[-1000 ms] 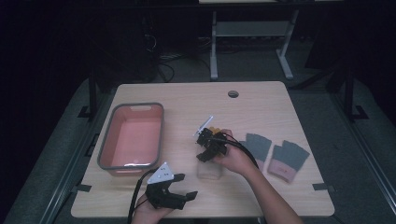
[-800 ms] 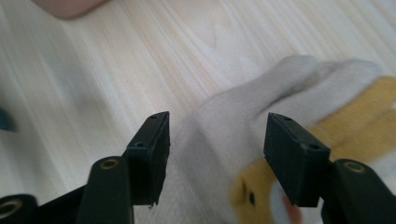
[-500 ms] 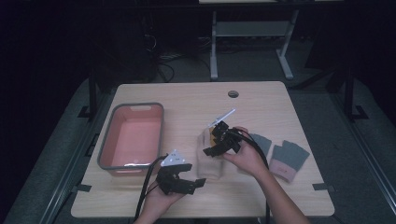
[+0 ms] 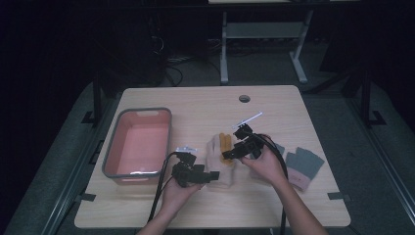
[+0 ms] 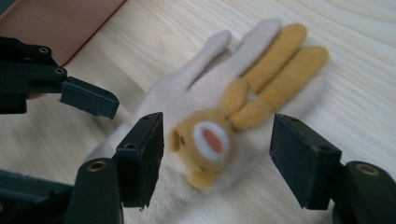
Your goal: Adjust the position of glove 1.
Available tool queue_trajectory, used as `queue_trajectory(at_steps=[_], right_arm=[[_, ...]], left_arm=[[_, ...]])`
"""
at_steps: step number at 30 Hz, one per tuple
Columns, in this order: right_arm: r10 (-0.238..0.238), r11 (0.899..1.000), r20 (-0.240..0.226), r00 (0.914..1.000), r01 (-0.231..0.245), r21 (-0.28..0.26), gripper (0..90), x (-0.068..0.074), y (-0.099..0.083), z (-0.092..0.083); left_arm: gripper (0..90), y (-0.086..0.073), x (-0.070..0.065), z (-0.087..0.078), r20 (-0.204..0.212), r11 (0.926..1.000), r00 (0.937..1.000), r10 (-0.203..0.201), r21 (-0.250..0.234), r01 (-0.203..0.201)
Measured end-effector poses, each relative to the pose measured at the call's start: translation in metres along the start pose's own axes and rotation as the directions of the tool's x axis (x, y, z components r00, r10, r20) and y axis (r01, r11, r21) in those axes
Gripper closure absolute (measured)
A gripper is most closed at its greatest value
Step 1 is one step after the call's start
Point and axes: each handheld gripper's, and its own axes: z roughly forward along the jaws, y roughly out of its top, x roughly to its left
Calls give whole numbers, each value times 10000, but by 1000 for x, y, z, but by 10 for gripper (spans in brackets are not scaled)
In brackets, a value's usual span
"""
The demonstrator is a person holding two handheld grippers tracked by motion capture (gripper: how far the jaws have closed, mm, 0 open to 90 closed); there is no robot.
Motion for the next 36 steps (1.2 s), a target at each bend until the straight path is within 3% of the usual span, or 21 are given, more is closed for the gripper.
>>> queue_trajectory(at_steps=[4,7,13,23,27,34,35,36], right_arm=[[315,9995,-21,9995,-315,8,352,-5,-2,1],[699,9975,-287,9971,-697,63,351,-10,-6,5],[781,9966,-402,9961,-770,275,351,-11,-9,10],[1088,9919,-531,9926,-1049,715,351,-10,-17,23],[1601,9849,-833,9836,-1536,794,351,-14,-21,26],[1983,9774,-958,9755,-1895,935,362,-14,-25,32],[2223,9728,-1112,9686,-2127,920,370,-16,-28,35],[2223,9728,-1112,9686,-2127,920,370,-16,-28,35]], left_arm=[[265,2,1,6,11,9994,9997,-250,252,249],[269,2,2,9,-32,9985,9993,-379,396,380],[274,2,4,18,-172,9952,9986,-491,841,504],[353,2,6,20,-405,9932,9989,-229,1131,273],[407,3,6,21,-388,9925,9989,-277,1181,321],[447,3,5,22,-421,9921,9990,-157,1240,208],[454,3,5,22,-421,9917,9990,-133,1269,185],[454,3,5,22,-414,9912,9991,-72,1315,126]])
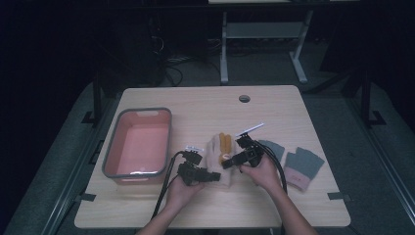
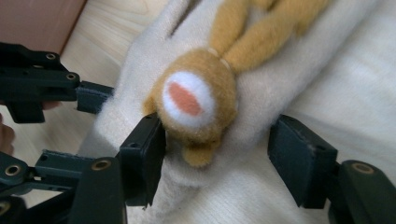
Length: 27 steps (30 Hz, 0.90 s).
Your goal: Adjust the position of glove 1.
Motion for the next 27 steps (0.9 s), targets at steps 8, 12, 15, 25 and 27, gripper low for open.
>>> queue_trajectory(at_steps=[8,12,15,25,27], right_arm=[[414,9986,-481,9980,-429,-304,424,0,-4,5],[469,9978,-575,9972,-495,-451,501,1,-6,7],[538,9967,-748,9957,-581,-560,571,1,-9,9],[699,9955,-1132,9911,-767,-560,667,-1,-9,12],[753,9949,-1221,9897,-828,-574,676,-2,-9,12]], left_arm=[[506,3,2,0,92,9998,10000,7,214,-9],[526,5,3,1,125,9996,9999,-25,290,21],[539,5,4,1,213,9995,9996,-197,257,191],[587,6,8,3,523,9982,9970,-577,162,569],[602,6,9,3,580,9979,9962,-648,126,642]])
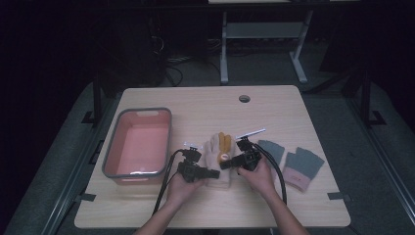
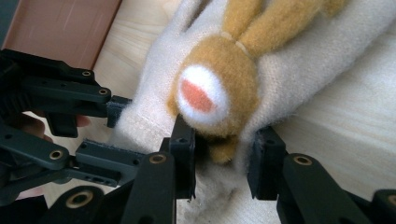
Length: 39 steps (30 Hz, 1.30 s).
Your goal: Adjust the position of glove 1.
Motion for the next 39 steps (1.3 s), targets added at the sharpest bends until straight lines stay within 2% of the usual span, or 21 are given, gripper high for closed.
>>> queue_trajectory(at_steps=[2,16,18,21,25,30,35,39], right_arm=[[233,9997,-89,9997,-232,113,691,0,0,-1],[3,10000,-186,9998,-2,42,764,0,1,-3],[115,9999,-162,9998,-113,97,747,0,1,-3],[-16,10000,178,9998,15,46,625,-2,1,-3],[69,10000,119,9999,-69,-25,601,-5,1,-4],[464,9989,-307,9984,-463,64,733,-5,0,1],[304,9995,-257,9992,-303,41,794,-1,0,-1],[157,9999,-280,9995,-159,-45,806,-1,0,-2]], left_arm=[[612,0,0,0,-16,10000,10000,29,-28,-29],[664,2,-1,-1,8,9998,9999,145,-106,-145],[663,2,-1,-1,9,9999,9999,129,-68,-129],[664,2,1,-1,17,9998,9999,167,-59,-167],[664,2,2,-1,69,9999,9999,107,-70,-106],[669,2,4,0,157,10000,9999,37,-90,-36],[676,2,4,-1,285,9999,9996,-37,-158,42],[679,2,3,-2,297,9998,9996,20,-222,-13]])
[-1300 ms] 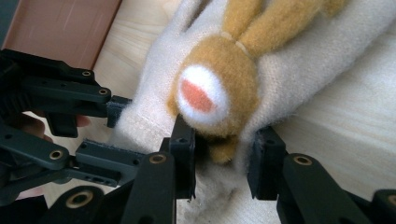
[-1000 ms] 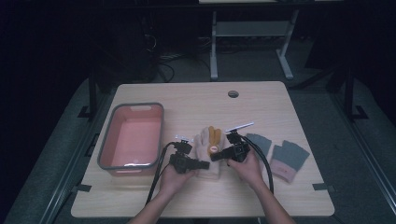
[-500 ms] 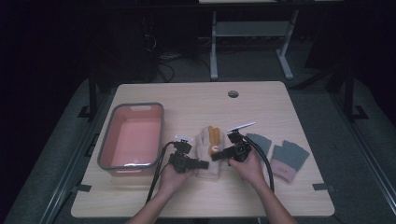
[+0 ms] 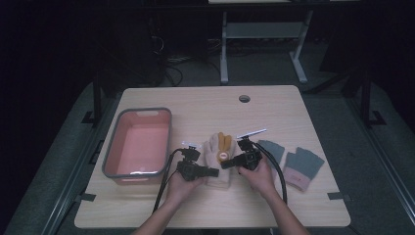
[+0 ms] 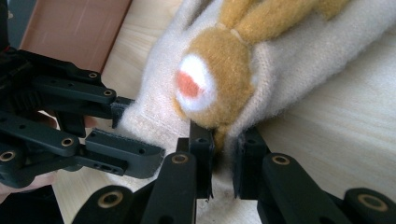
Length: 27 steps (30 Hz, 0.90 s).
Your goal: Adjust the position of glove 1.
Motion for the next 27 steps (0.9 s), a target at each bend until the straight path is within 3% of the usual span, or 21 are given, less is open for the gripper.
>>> queue_trajectory(at_steps=[20,27], right_arm=[[-160,9997,-273,9995,155,-189,817,11,5,-14],[-333,9990,-277,9991,324,-307,819,21,14,-24]], left_arm=[[685,10,-7,-16,90,9992,9995,304,-249,-302],[685,18,-11,-27,123,9977,9987,500,-466,-494]])
